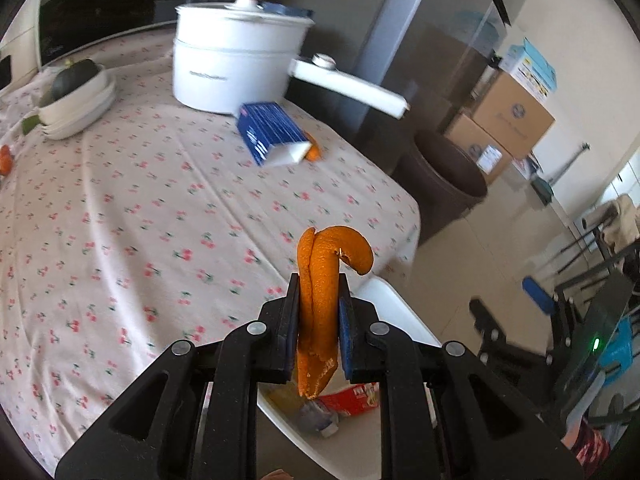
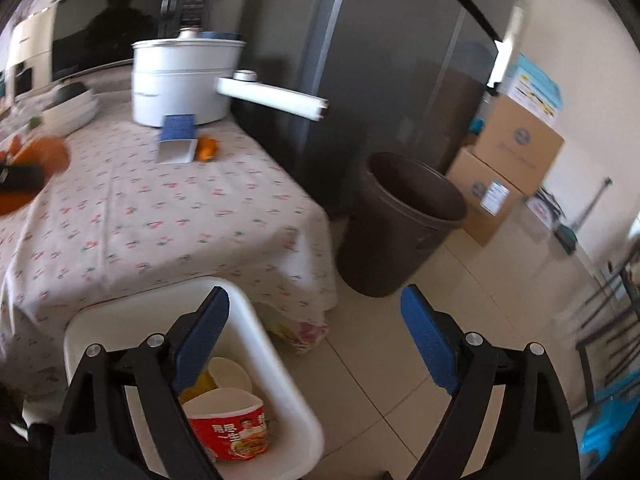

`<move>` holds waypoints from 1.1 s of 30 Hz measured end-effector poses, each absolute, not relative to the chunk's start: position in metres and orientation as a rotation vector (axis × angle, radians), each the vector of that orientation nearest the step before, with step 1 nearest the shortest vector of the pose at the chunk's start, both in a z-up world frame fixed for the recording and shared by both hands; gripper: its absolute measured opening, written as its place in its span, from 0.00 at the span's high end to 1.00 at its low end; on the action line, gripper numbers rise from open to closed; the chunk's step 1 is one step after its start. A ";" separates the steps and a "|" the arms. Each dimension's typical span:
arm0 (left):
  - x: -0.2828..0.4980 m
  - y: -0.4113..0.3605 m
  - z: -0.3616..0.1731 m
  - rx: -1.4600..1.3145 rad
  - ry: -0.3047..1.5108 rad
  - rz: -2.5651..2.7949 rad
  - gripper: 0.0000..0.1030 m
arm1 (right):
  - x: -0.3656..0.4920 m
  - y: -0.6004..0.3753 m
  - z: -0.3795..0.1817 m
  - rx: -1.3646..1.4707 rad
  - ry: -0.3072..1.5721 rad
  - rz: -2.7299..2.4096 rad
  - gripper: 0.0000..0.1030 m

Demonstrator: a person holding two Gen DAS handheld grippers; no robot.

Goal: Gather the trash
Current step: 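Drop the orange carrot into the basin by opening the left tool, then grasp the blue printed box near the pot with the left tool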

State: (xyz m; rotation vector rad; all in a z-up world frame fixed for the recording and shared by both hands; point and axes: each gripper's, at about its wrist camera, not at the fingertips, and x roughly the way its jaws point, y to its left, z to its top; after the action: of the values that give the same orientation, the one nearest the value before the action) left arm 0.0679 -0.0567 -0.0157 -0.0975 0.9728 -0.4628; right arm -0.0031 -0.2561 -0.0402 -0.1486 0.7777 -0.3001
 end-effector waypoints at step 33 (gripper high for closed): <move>0.141 -0.088 -0.061 -0.061 1.070 -0.257 0.30 | 0.006 -0.287 -0.036 0.034 0.839 -0.309 0.10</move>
State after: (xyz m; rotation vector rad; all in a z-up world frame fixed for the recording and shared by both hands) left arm 0.1414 -0.0882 -0.0606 -0.0612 1.0704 -0.2571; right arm 0.0065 -0.2868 -0.0356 0.0338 0.8388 -0.3086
